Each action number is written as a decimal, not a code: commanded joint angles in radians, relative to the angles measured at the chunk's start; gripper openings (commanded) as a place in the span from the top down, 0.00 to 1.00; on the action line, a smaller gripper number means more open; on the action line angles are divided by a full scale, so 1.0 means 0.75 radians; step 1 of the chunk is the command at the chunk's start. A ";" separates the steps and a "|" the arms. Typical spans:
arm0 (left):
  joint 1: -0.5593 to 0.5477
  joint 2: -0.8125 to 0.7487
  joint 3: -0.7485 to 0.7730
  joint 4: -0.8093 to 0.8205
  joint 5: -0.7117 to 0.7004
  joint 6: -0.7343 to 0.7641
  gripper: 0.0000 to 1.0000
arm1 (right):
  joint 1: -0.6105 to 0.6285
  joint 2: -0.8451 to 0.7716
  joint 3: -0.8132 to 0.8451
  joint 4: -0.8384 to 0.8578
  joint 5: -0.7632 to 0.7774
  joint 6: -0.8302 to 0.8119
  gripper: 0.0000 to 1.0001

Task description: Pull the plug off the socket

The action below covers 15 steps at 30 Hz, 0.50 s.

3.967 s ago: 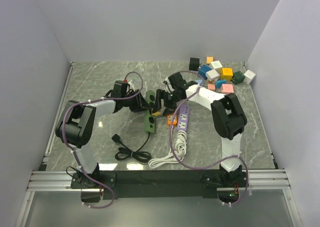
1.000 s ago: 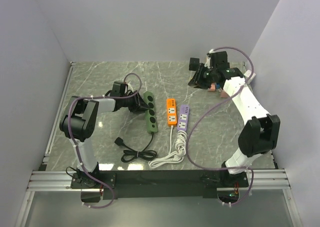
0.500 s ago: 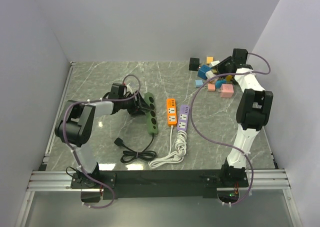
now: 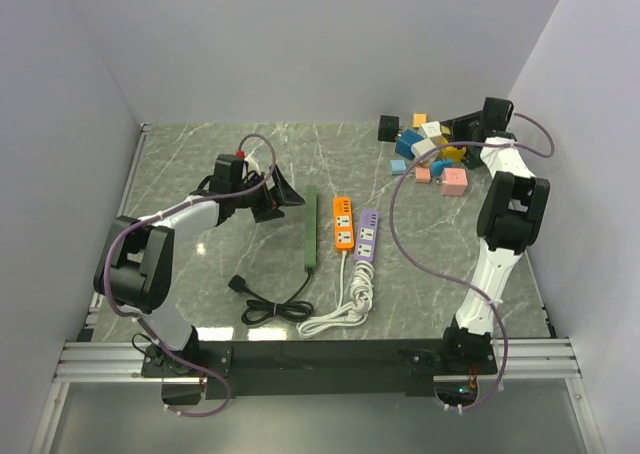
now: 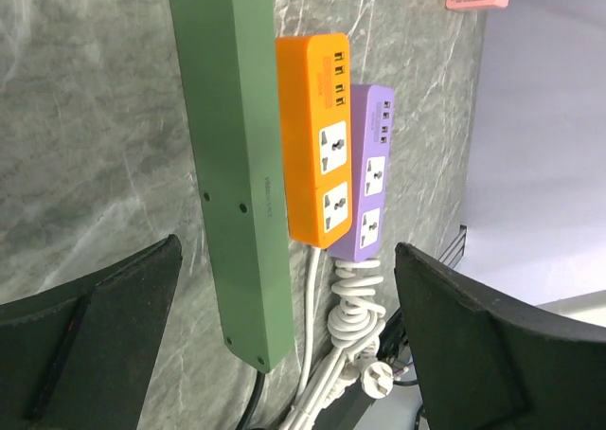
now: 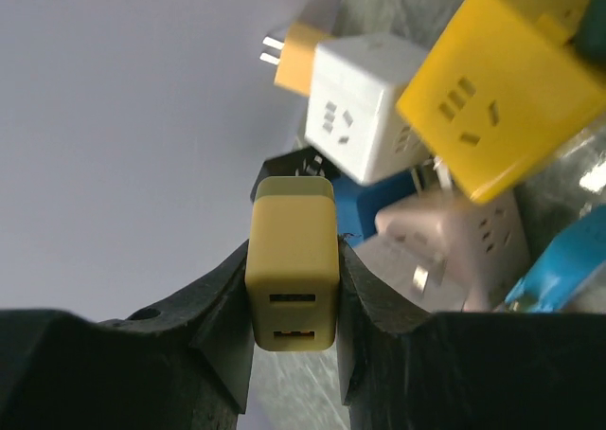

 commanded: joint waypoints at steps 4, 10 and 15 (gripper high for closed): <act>-0.004 -0.010 0.105 -0.033 -0.017 0.048 0.01 | -0.016 0.110 0.181 0.025 -0.079 0.130 0.66; -0.004 -0.010 0.115 -0.066 -0.021 0.041 0.01 | -0.016 0.122 0.141 0.047 -0.134 0.177 0.36; -0.002 -0.047 0.119 -0.074 -0.072 0.035 0.01 | -0.022 0.039 0.104 0.105 -0.171 0.151 0.13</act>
